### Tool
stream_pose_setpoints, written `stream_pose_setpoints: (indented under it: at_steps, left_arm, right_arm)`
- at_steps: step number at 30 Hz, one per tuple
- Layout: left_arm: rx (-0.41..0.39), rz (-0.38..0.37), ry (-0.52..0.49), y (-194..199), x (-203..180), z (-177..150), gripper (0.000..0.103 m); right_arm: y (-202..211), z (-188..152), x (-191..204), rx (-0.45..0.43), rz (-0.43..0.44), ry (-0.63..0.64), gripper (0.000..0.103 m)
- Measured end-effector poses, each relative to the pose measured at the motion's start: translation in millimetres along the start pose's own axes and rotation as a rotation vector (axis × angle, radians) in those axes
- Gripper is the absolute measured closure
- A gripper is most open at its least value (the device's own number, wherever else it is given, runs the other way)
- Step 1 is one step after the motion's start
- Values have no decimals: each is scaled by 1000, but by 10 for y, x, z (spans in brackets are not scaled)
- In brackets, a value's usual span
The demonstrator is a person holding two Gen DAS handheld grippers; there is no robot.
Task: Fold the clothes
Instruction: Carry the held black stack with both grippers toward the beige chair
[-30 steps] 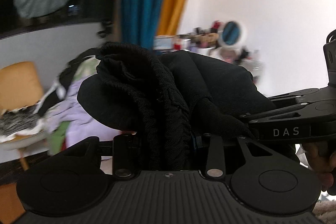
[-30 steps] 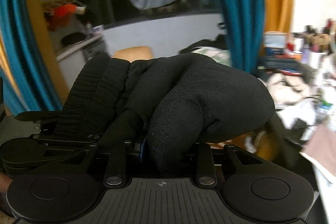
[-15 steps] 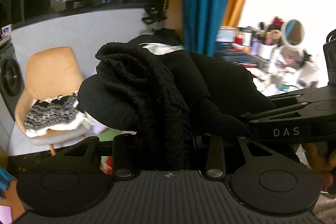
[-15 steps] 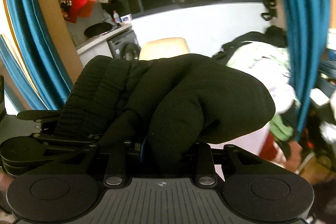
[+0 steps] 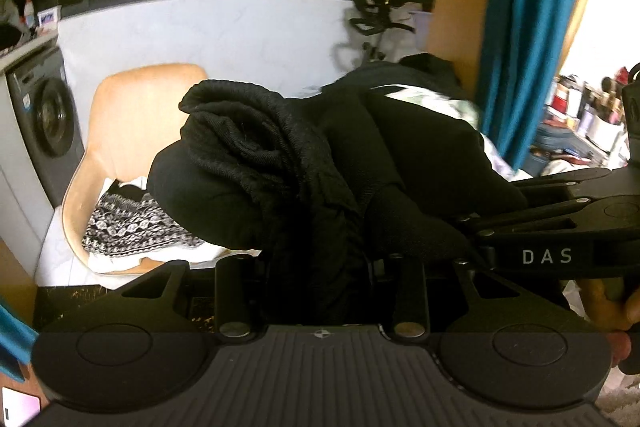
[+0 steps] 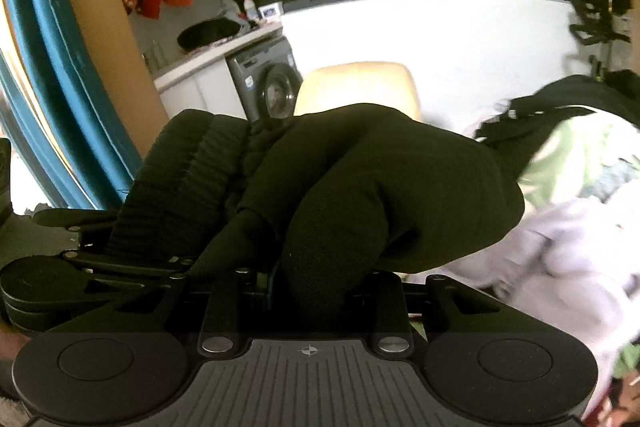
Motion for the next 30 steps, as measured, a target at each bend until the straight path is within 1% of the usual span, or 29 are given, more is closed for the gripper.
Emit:
stream_pose_setpoints:
  at_steps: [3,7,9,13,16,20,22,26,30]
  left_arm:
    - [17,-21,-10,-130,513,-50,65]
    - [40,-49,-27,-296,1196,-117,65]
    - [52,-63,-36,-379,1539,-150,65]
    - [75,-91,-53,-543,2223,-218,65]
    - [87,-104,-33,-766,2574,-271,65]
    - [118,-118,-25,-1161,2926,-321,65]
    - [143,-120,-11,-1392,3071,-332,65]
    - [182,-107,13,-1978,3404,-311,65]
    - [218,-77,51,-2680,3741,-269,65]
  right_arm:
    - [-484,56,311,3,-20,-8,76]
    - [-1131,159,749,13,-51,-66,76]
    - [-1455,223,959,24,-58,-63,76]
    - [-2032,337,1199,30,-81,-50,76]
    - [-2440,420,1272,46,-90,-54,76]
    - [-2967,540,1227,82,-99,-54,76]
    - [-3248,608,1144,106,-96,-59,76]
    - [-3857,811,882,147,-77,-54,76]
    - [-4603,1075,489,192,-48,-75,76]
Point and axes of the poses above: each gripper's, at about its wrist camera, not at the fingertips, and y roughly against the way its jaws point, x to its left, z to its top, the point moved 10 cm from there along -y, roughly the way its jaws point, and after that the axes turned 13 degrees about -y, right-handed, at the moved point
